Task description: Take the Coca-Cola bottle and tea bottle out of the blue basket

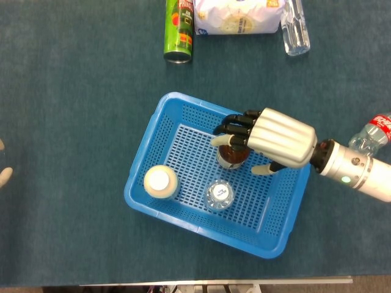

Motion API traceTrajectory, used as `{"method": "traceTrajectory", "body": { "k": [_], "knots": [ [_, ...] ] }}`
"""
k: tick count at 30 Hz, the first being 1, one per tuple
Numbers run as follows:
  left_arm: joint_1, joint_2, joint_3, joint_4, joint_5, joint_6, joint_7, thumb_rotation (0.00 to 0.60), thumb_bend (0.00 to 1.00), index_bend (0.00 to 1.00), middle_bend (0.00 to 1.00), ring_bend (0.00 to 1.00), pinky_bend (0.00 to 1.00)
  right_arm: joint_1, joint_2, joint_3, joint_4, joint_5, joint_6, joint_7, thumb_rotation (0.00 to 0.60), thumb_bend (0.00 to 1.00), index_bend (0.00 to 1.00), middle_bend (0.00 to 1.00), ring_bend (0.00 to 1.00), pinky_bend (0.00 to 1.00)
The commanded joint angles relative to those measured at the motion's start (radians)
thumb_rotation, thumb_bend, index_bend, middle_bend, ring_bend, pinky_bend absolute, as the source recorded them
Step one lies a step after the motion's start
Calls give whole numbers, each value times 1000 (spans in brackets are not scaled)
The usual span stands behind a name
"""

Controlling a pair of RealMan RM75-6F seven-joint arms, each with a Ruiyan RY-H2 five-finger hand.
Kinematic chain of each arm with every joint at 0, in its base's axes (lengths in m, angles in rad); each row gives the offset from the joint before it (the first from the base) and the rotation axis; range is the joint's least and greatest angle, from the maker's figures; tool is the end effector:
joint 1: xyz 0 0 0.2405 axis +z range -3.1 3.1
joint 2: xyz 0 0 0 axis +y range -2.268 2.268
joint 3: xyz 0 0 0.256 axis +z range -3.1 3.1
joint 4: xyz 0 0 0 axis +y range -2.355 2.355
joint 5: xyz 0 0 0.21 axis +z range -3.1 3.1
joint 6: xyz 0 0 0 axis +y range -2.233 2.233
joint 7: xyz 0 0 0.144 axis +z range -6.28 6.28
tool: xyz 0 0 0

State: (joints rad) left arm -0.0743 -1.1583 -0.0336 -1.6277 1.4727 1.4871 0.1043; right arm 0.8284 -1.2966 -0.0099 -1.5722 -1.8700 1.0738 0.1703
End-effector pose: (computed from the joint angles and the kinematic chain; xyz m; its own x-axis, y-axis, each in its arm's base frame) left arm -0.3110 0.1738 0.1444 0.4388 0.0270 0.8982 0.8980 0.0237 -0.4394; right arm -0.1062 -0.2906 0.0303 0.5156 -0.1888 0.8358 -0.5001 -0.8583 0.1147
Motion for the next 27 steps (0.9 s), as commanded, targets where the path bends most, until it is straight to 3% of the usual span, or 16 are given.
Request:
{"method": "traceTrajectory", "body": {
  "k": [1,14,27],
  "knots": [
    [1,-1,0,2,-1,0,-1,600,144,475,377,385,571,3,-1,0,-1,6,-3,-4,600,0,254,256,213,428],
    [5,-5,1,12,-6,-1,-12,600,144,475,377,385,571,26,-38,2,39,38,-30,12,600,0,254,272,215,429],
    [12,-7,2,27,-9,2,-33,600,144,475,377,385,571,54,-68,-5,75,62,-71,30,600,0,254,332,318,460]
  ]
}}
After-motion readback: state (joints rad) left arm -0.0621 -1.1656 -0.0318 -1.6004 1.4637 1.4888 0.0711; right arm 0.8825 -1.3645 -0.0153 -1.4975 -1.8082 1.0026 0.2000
